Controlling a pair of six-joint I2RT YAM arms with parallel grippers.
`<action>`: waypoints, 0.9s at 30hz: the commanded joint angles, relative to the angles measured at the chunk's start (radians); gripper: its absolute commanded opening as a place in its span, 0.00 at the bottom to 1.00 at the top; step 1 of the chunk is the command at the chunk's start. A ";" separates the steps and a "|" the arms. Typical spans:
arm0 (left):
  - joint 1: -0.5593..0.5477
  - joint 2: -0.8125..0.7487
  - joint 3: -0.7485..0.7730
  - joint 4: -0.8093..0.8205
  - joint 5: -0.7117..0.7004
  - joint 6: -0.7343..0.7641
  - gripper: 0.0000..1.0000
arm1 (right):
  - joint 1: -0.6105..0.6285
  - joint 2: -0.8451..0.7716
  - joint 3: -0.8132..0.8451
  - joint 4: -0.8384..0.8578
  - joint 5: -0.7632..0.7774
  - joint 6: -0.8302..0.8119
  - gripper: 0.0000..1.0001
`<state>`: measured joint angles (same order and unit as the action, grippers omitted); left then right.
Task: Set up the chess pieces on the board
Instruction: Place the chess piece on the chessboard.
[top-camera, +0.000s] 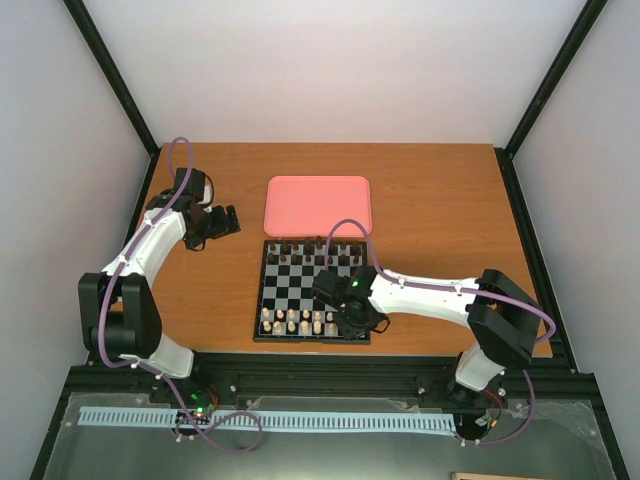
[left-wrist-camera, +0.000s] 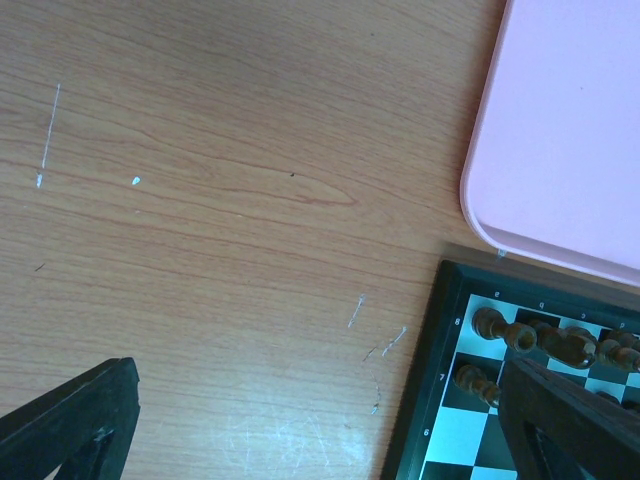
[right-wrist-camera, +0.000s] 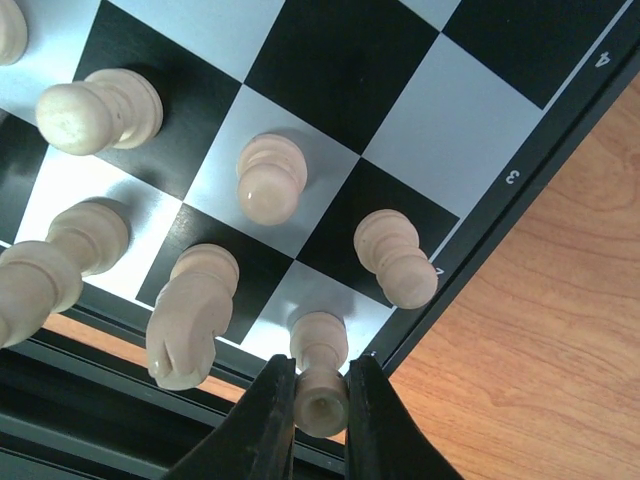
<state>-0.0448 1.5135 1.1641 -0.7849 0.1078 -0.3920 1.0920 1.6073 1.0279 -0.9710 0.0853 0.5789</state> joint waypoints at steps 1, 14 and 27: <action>-0.003 -0.006 0.009 0.004 -0.006 0.015 1.00 | 0.011 0.033 -0.009 0.036 0.019 -0.014 0.09; -0.001 -0.008 0.013 -0.004 -0.009 0.016 1.00 | 0.011 -0.021 0.045 -0.023 0.033 -0.034 0.31; -0.003 -0.021 0.035 -0.025 0.003 0.021 1.00 | -0.007 -0.133 0.297 -0.249 0.151 0.007 0.88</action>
<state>-0.0448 1.5135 1.1645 -0.7864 0.1047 -0.3885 1.0935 1.4975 1.2243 -1.1305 0.1513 0.5758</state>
